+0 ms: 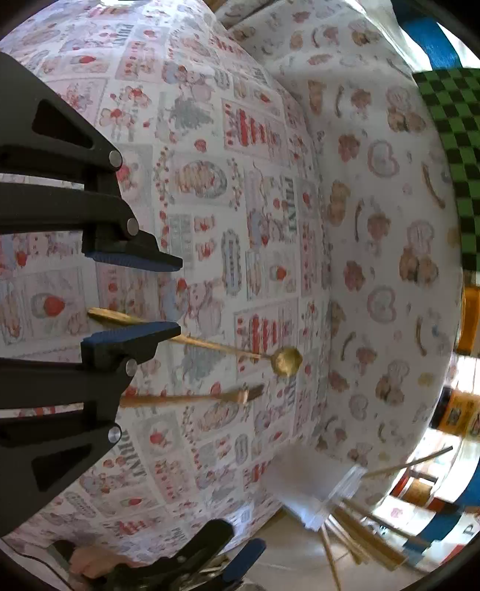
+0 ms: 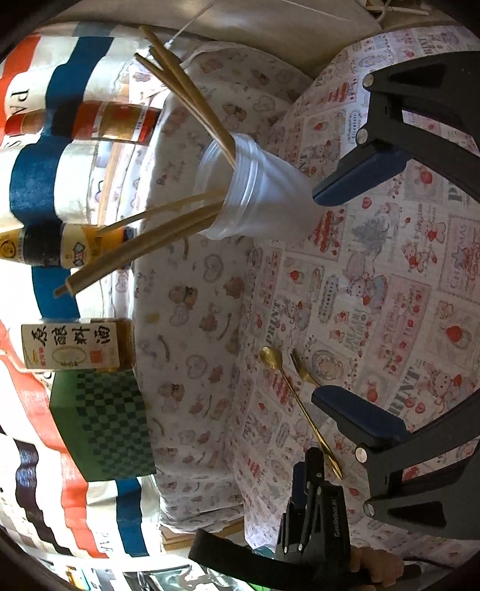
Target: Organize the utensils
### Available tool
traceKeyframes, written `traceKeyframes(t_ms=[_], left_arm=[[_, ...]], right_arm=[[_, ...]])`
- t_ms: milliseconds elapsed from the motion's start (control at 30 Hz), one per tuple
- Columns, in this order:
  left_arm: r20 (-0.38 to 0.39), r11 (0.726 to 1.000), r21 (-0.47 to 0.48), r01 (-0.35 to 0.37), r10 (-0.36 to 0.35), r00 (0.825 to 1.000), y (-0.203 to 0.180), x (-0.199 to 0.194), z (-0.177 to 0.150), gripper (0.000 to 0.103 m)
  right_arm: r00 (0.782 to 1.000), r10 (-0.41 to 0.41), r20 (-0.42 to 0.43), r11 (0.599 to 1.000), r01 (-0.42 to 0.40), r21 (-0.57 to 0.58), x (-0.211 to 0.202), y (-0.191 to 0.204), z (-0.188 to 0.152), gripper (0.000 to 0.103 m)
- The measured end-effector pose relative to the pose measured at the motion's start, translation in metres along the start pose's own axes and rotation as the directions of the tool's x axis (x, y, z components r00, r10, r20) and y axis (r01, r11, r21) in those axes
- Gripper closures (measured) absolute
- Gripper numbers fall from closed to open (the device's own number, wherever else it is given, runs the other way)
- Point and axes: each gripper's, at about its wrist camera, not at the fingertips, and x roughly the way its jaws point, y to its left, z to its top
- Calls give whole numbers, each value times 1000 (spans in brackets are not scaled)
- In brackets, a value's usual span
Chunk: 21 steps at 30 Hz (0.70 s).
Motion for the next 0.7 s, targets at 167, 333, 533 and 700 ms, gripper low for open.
traceKeyframes(t_ms=[167,333,533,700], left_arm=[[2,998,39,-45,45,999,-10,1,-1,69],[-42,995,89,-47,50,998,-21,-2,-5,69],[-58,995,71,-69,73,996,-26,-2,-7,73],[-48,996,65,-62,65,997,-24,-1,-7,95]], right_arm=[[1000,3,-4,999,-2,35,1,-8,1,4],[1000,1,-3,999,-1,35,0,-8,2,4],[1000,1,4,1000,-1,22,-2,-6,3,4],[1000,0,2,1000,0,27,-2,-6,3,4]])
